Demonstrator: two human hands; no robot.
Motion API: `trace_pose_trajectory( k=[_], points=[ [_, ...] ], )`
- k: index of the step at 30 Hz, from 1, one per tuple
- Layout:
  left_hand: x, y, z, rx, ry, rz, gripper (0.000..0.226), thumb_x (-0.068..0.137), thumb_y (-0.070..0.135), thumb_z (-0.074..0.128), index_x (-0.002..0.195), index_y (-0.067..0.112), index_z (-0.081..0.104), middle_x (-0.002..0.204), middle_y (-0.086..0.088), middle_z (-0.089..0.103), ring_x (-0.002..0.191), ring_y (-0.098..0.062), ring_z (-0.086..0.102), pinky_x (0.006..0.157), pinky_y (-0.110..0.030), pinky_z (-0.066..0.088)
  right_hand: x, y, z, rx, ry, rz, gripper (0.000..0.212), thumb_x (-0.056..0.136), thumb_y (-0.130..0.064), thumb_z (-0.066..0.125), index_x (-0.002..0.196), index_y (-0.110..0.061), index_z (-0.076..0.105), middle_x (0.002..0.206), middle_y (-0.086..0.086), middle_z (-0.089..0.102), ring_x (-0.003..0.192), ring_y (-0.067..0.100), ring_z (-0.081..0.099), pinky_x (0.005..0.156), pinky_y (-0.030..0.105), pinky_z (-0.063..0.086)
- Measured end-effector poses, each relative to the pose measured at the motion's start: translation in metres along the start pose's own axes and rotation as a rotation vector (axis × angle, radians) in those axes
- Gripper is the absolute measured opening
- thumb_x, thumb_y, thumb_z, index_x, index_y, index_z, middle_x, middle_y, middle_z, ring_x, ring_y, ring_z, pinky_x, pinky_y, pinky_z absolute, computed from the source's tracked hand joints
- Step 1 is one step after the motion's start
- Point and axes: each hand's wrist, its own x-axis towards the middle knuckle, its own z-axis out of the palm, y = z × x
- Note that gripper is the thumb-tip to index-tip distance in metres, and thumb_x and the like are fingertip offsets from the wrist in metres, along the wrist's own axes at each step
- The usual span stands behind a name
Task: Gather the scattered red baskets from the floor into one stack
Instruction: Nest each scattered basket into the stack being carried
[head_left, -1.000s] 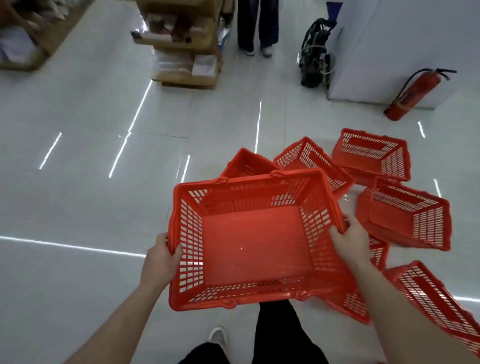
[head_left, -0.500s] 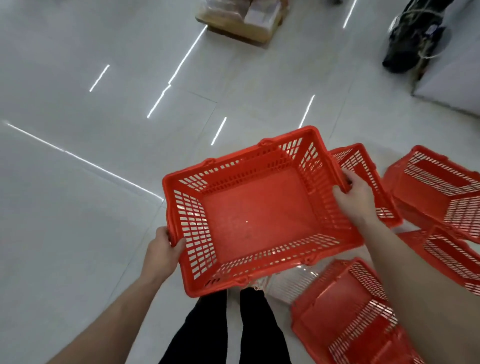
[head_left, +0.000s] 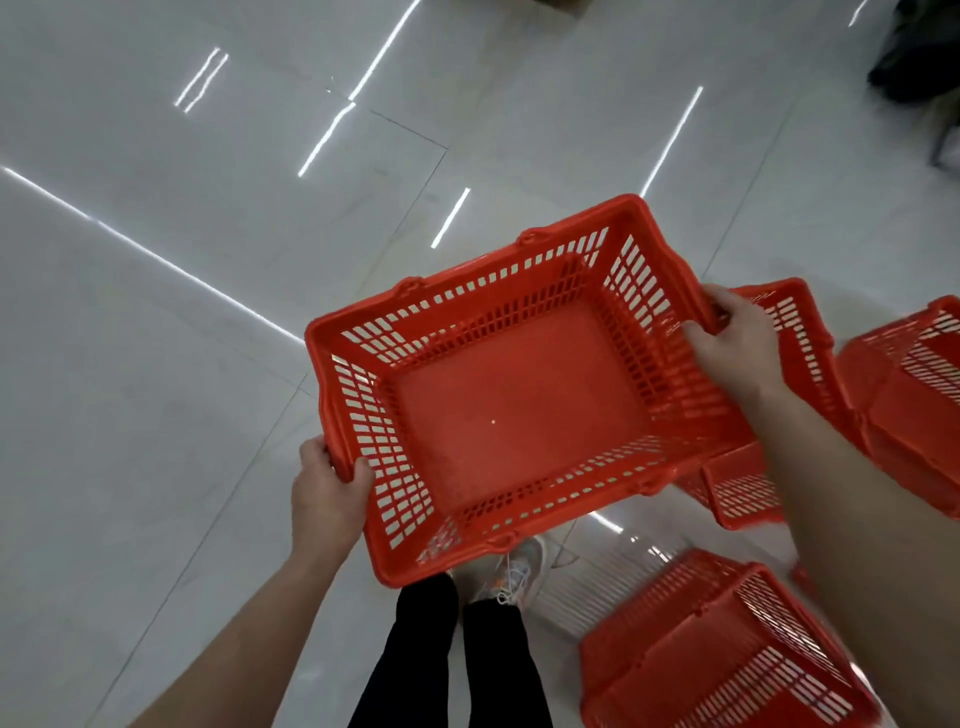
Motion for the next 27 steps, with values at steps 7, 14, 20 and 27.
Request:
trace_pose_trajectory(
  k=[7, 14, 20, 27],
  points=[
    [-0.013, -0.013, 0.012, -0.067, -0.087, -0.023, 0.033, 0.092, 0.03, 0.069, 0.115, 0.027, 0.045, 0.098, 0.023, 0.06, 0.081, 0.002, 0.065, 0.061, -0.017, 0.053, 0.022, -0.002, -0.004, 0.014, 0.016, -0.03, 0.047, 0.077, -0.021, 0.062, 0.124, -0.02, 0.065, 0.101, -0.011, 0.065, 0.077, -0.022, 0.055, 0.074, -0.006, 0.034],
    [-0.001, -0.046, 0.039, -0.037, -0.229, -0.16, 0.034, 0.093, 0.02, 0.067, 0.118, 0.02, 0.044, 0.096, 0.015, 0.061, 0.085, -0.005, 0.064, 0.066, -0.022, 0.052, 0.022, -0.013, 0.04, -0.066, -0.123, 0.087, 0.049, 0.083, -0.017, 0.061, 0.132, -0.017, 0.057, 0.113, 0.001, 0.066, 0.102, 0.021, 0.063, 0.091, 0.03, 0.045],
    [0.022, -0.063, 0.057, 0.129, -0.426, -0.176, 0.064, 0.09, 0.035, 0.07, 0.14, 0.011, 0.039, 0.114, 0.0, 0.066, 0.092, -0.017, 0.067, 0.081, -0.032, 0.049, 0.017, 0.003, 0.084, -0.39, -0.205, 0.313, 0.081, 0.084, -0.034, 0.066, 0.151, -0.014, 0.026, 0.144, 0.026, 0.037, 0.129, 0.047, 0.039, 0.106, 0.053, 0.036],
    [0.021, -0.014, 0.027, 0.429, -0.481, 0.005, 0.085, 0.085, 0.051, 0.067, 0.153, 0.017, 0.029, 0.147, -0.003, 0.048, 0.126, -0.023, 0.053, 0.1, -0.043, 0.047, -0.045, -0.008, 0.047, -0.436, -0.302, 0.432, 0.077, 0.083, -0.042, 0.066, 0.148, -0.015, 0.035, 0.145, 0.019, 0.04, 0.129, 0.043, 0.038, 0.099, 0.052, 0.04]
  ],
)
